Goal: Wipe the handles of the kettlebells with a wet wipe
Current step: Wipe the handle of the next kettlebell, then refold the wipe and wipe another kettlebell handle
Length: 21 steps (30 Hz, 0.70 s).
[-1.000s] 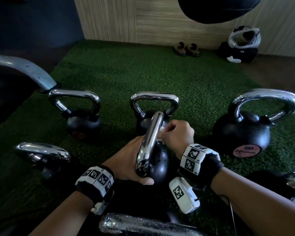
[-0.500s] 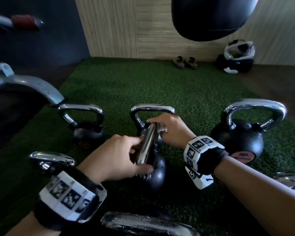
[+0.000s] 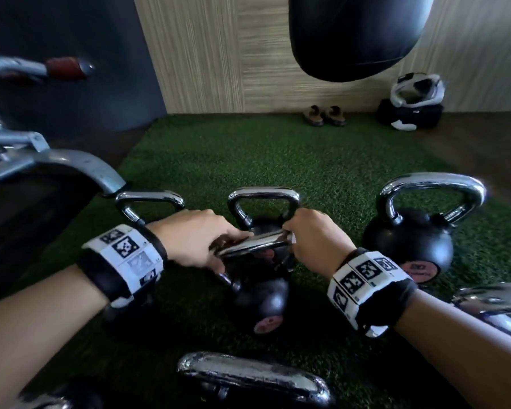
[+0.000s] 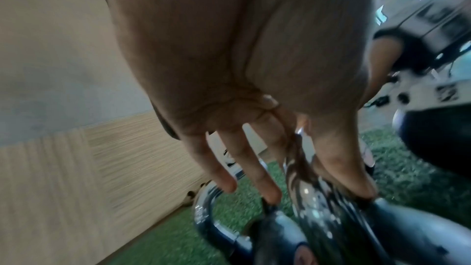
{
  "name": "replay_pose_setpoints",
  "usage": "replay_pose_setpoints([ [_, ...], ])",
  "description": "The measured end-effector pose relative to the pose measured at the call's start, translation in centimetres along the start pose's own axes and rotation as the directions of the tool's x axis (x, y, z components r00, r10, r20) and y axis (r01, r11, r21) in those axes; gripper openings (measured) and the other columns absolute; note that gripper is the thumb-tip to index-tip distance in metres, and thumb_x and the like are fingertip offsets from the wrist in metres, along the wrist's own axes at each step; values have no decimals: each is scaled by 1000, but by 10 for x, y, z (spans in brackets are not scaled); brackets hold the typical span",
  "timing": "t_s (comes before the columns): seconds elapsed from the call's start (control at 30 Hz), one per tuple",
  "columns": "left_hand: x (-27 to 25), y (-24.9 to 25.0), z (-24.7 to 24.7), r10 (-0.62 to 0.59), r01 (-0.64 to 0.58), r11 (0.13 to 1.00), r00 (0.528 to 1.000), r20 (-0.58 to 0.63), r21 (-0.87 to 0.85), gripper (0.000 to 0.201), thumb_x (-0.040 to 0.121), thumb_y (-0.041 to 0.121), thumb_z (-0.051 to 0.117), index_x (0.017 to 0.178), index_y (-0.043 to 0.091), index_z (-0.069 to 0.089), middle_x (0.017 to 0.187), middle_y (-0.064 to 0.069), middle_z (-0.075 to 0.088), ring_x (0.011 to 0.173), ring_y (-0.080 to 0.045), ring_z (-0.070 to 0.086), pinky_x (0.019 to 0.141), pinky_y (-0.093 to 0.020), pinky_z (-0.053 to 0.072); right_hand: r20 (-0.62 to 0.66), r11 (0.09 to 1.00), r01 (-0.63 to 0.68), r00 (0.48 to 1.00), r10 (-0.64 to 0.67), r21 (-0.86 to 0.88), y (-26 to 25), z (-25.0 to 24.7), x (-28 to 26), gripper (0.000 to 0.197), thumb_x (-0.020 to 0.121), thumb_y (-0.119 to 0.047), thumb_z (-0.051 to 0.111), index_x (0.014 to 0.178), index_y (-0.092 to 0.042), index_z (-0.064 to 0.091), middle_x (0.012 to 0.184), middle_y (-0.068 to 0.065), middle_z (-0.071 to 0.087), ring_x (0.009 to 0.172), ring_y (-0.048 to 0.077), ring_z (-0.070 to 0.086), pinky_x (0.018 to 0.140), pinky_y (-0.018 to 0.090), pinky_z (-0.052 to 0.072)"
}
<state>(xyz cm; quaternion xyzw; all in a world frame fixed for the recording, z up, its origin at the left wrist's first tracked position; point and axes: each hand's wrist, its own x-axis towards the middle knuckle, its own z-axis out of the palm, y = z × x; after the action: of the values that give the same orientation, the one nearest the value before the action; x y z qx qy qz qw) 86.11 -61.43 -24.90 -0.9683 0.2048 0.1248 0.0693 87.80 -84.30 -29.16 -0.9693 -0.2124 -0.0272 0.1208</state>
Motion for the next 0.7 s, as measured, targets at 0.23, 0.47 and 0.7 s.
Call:
replay_pose_setpoints([
  [0.23,7,-16,17,-85,62,989,981,-174,-134,63,86,46,79,134,68,46,54,11,51,44,4,44,51,-15,36,70,996,-80,995,78,32,-12,-4,-25,16,86,-9,65,77,-19,56,70,-5,42,91,28,67,73,31,54],
  [0.47,-4,-8,41,-137,65,941,971,-197,-332,67,95,24,72,151,47,42,154,11,49,143,-8,46,120,-28,35,85,997,-69,994,67,18,-9,-6,-28,12,90,-5,63,98,-10,70,89,4,63,90,28,65,73,31,54],
  [0.7,-49,0,52,-279,91,837,920,-277,-540,54,100,20,61,142,54,52,130,15,70,90,-21,74,83,-36,60,152,998,-64,986,66,-15,-8,-14,-33,25,89,-12,71,113,-11,70,109,10,69,103,30,68,85,37,58],
])
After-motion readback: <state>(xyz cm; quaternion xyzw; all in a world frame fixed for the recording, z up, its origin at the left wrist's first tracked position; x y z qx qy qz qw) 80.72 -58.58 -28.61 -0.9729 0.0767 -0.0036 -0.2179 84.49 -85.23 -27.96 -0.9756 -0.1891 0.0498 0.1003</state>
